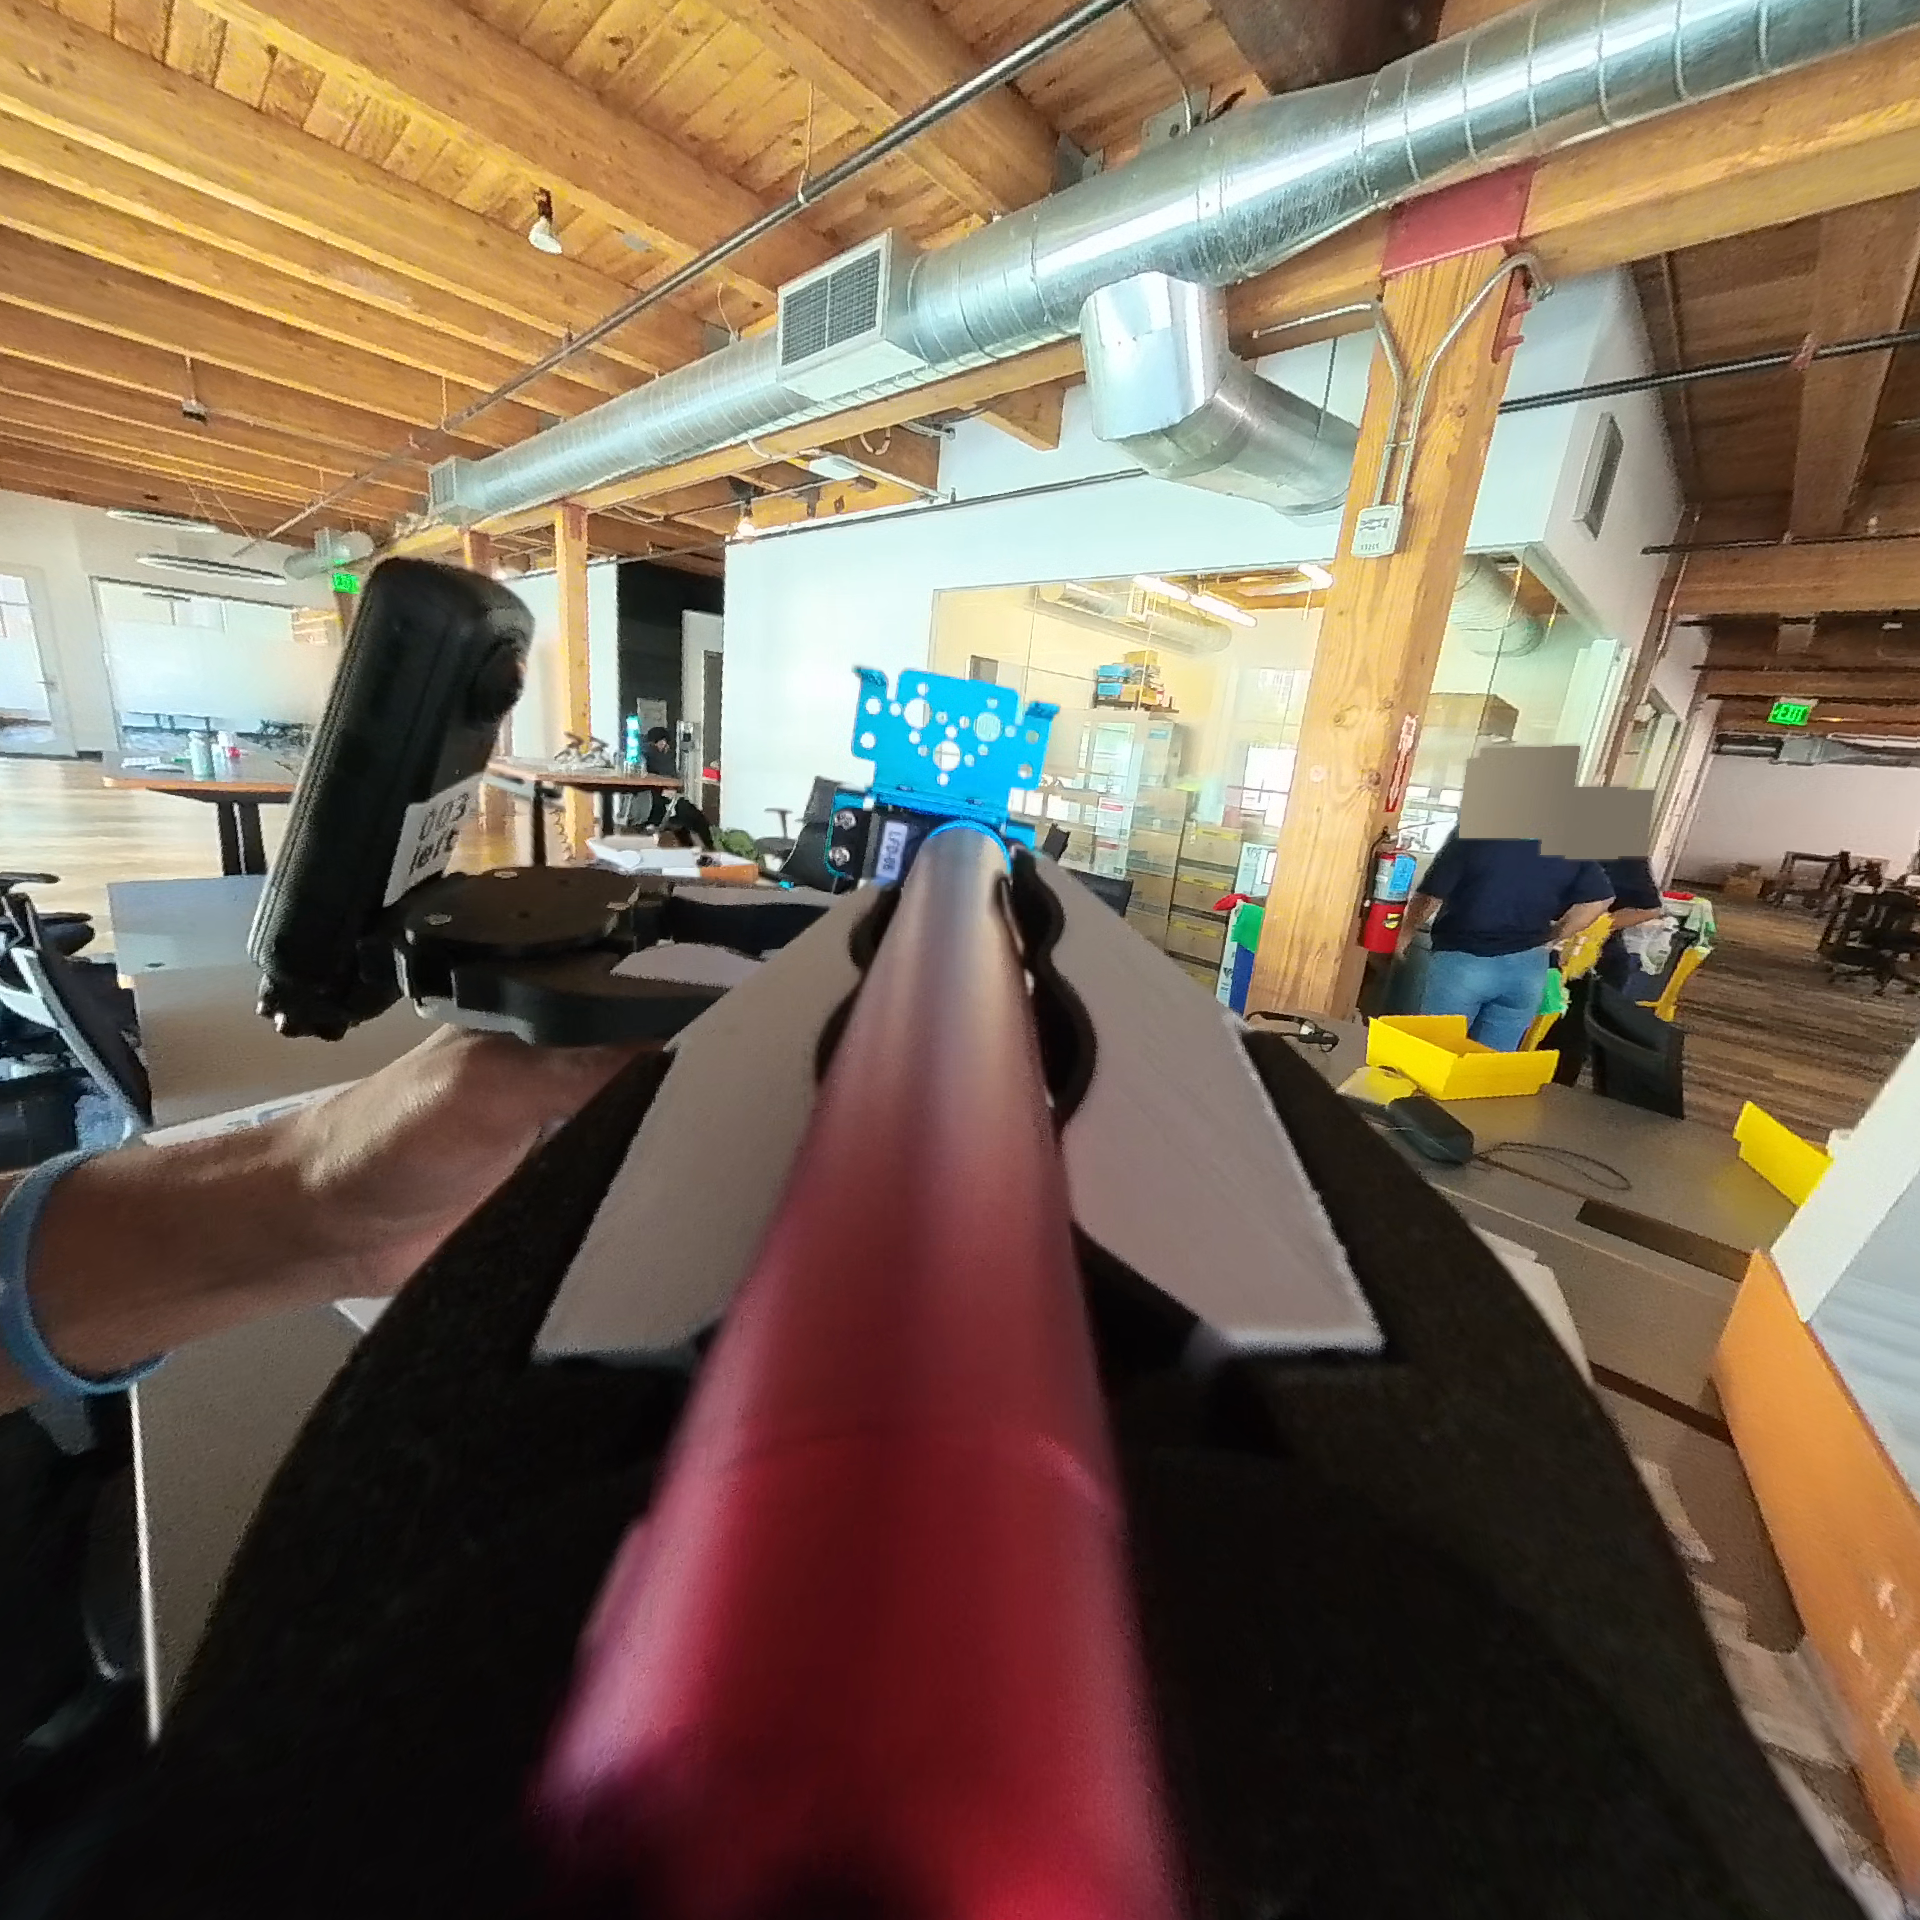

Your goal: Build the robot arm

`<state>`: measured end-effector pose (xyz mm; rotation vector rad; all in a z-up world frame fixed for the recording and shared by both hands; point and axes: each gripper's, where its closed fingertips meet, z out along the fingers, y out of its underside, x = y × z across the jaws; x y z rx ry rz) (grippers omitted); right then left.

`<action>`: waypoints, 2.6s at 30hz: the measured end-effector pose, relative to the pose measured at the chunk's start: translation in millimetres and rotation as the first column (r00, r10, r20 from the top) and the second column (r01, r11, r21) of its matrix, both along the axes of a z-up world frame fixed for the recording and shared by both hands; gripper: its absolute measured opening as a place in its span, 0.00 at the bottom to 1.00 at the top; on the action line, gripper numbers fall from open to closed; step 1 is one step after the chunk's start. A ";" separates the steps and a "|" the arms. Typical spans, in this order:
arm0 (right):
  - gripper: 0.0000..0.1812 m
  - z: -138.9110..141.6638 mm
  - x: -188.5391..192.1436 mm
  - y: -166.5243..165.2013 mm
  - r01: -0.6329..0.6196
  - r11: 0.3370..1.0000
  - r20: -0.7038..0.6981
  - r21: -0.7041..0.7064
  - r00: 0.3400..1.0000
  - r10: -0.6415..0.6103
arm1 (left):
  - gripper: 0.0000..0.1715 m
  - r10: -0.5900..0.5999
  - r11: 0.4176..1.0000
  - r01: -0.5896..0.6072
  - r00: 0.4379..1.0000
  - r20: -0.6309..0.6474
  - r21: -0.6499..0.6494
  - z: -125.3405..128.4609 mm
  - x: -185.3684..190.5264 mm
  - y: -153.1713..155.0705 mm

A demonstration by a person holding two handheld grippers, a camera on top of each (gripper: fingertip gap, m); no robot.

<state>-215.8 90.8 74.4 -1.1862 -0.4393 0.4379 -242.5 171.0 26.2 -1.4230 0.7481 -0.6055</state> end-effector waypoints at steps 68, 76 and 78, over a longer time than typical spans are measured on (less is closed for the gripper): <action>0.05 -124.2 186.1 -15.0 -0.068 0.848 0.041 -0.525 0.994 0.104 | 0.41 0.192 0.981 -0.192 0.981 -0.006 -0.014 -9.4 -18.7 -15.7; 0.04 -138.8 224.9 18.6 -0.309 0.733 -0.213 -0.606 0.951 0.225 | 0.36 0.453 0.889 -0.450 0.891 0.017 -0.080 -33.5 -49.6 -69.1; 0.04 -128.6 224.3 16.5 -0.368 0.716 -0.296 -0.594 0.927 0.231 | 0.29 0.392 0.917 -0.394 0.919 -0.037 -0.063 -52.9 -31.4 -104.5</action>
